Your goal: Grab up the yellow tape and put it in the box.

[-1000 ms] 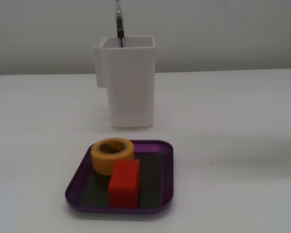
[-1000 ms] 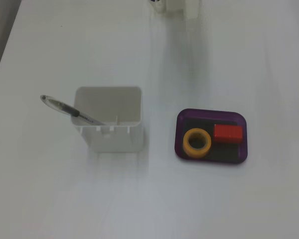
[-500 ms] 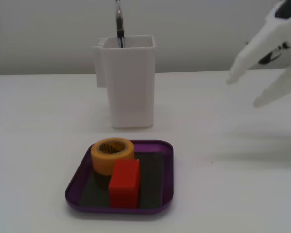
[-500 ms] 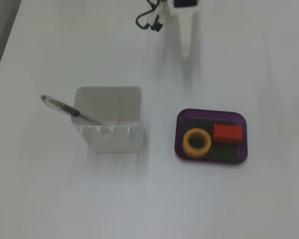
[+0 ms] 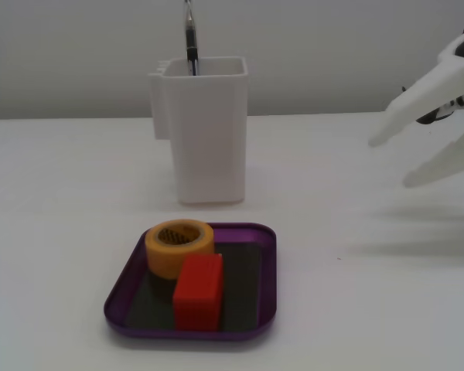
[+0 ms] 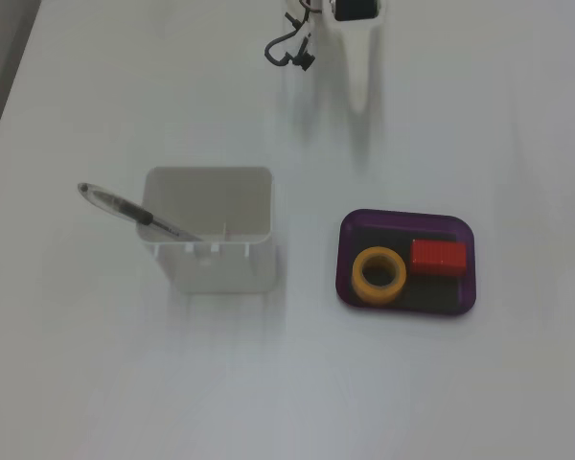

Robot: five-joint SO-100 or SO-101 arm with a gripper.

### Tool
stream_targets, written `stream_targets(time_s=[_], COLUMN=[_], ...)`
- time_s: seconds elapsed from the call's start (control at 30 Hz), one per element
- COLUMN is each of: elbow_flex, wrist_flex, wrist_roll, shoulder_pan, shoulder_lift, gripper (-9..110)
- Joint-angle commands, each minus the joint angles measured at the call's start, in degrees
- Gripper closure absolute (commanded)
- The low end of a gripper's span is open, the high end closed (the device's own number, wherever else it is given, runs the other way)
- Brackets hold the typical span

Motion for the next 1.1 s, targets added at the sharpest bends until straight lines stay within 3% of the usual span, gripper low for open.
stream_targets(time_s=[0.0,0.1,1.07], elbow_flex=[1.41,1.41,1.41], wrist_flex=[2.2,3.43,3.25], wrist_roll=[0.44,0.44,0.0], shoulder_pan=[0.0,-0.09,-0.44], shoulder_lift=[5.89,5.8,5.8], gripper=[90,103,102])
